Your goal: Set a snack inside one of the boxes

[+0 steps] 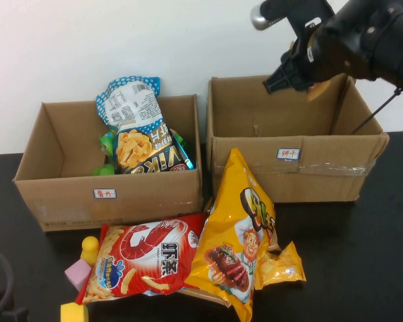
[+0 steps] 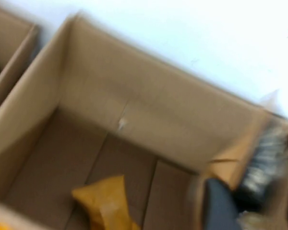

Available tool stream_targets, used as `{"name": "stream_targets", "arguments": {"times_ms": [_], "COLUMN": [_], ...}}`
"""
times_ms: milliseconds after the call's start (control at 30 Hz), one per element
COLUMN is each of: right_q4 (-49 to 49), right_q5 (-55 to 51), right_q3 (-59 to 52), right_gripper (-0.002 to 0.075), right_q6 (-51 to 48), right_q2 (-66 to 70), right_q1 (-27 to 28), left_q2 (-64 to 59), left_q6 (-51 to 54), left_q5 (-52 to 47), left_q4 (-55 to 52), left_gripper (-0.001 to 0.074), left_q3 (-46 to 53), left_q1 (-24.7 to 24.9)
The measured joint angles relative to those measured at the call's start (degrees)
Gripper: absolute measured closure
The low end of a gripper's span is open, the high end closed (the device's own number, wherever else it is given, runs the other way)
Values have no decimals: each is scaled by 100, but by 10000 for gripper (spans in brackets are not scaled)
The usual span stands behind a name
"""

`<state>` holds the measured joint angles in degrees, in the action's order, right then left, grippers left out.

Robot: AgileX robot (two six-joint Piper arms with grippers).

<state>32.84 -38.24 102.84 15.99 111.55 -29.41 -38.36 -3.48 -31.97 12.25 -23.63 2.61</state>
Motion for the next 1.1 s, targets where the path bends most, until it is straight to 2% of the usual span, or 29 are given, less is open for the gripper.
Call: {"name": "stream_targets", "arguments": {"times_ms": [133, 267, 467, 633, 800, 967, 1100], "right_q4": [381, 474, 476, 68, -281, -415, -430], "right_q5": [102, -272, -923, -1298, -1494, -1611, -1559], "right_q3": [0, 25, 163, 176, 176, 188, -227], "right_gripper": [282, 256, 375, 535, 685, 721, 726], "right_q6": [818, 969, 599, -176, -452, -588, -652], "right_q2": [166, 176, -69, -771, -1726, -2615, -3350], "right_q1": [60, 74, 74, 74, 74, 74, 74], "left_q2": [0, 37, 637, 1519, 2608, 3482, 3761], "left_q6": [53, 247, 855, 1043, 1351, 1607, 1773], "left_q5": [0, 0, 62, 158, 263, 533, 652], "left_q4": [39, 90, 113, 113, 113, 113, 103], "left_gripper": [736, 736, 736, 736, 736, 736, 736], "left_q3": [0, -37, -177, -72, 185, 334, 392], "left_q1": [0, 0, 0, 0, 0, 0, 0]}}
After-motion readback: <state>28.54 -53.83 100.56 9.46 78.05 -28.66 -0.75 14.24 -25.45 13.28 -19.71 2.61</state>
